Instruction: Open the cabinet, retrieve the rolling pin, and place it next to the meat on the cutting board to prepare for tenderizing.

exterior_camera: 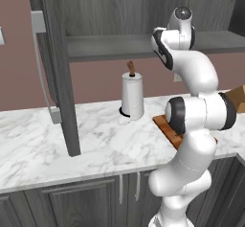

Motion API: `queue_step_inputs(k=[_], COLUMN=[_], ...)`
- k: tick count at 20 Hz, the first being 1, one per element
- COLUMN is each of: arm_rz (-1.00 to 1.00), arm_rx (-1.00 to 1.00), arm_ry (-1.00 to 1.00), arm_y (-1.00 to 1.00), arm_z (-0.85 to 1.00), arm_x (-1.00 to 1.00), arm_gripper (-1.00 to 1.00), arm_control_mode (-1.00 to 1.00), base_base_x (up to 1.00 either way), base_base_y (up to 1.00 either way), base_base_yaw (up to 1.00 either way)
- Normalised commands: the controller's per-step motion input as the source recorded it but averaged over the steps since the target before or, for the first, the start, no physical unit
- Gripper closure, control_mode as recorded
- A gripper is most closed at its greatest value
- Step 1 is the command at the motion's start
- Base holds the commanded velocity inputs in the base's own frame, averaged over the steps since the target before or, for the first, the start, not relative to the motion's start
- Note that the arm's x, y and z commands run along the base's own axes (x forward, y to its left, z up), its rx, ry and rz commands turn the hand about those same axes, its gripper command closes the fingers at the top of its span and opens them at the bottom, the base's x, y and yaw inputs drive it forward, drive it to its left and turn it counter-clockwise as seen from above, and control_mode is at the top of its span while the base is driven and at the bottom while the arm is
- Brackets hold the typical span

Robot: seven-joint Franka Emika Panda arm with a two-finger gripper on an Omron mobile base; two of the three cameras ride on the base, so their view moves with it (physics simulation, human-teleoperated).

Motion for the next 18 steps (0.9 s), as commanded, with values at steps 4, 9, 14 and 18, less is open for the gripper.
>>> queue_step_inputs(k=[4, 9, 14, 18], arm_rz=[0.0, 0.0, 0.0, 0.0], arm_rx=[0.0, 0.0, 0.02, 0.0], arm_ry=[0.02, 0.04, 0.0, 0.0], arm_y=[0.0, 0.0, 0.0, 0.0], arm_z=[-0.29, -0.15, 0.0, -0.03], arm_x=[0.16, 0.12, 0.01, 0.0], arm_gripper=[1.0, 1.0, 1.0, 1.0], arm_control_mode=[-1.0, -1.0, -1.0, -1.0], base_base_x=[0.0, 0.0, 0.0, 0.0], base_base_y=[0.0, 0.0, 0.0, 0.0], base_base_yaw=[0.0, 0.0, 0.0, 0.0])
